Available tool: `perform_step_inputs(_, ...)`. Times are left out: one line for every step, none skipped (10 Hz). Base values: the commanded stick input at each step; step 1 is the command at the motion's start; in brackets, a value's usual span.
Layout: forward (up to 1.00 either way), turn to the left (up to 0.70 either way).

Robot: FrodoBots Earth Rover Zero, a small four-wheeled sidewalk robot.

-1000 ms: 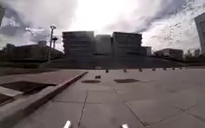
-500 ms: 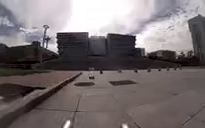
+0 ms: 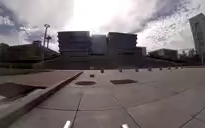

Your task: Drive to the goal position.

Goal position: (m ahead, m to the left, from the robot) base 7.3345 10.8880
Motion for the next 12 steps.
perform_step_inputs(1.00,0.00)
perform_step_inputs(1.00,0.00)
perform_step_inputs(0.48,0.00)
perform_step_inputs(0.07,0.00)
perform_step_inputs(0.38,0.00)
perform_step_inputs(1.00,0.02)
perform_step_inputs(1.00,0.03)
perform_step_inputs(1.00,0.03)
perform_step_inputs(1.00,0.03)
perform_step_inputs(1.00,0.03)
perform_step_inputs(1.00,0.03)
perform_step_inputs(1.00,0.02)
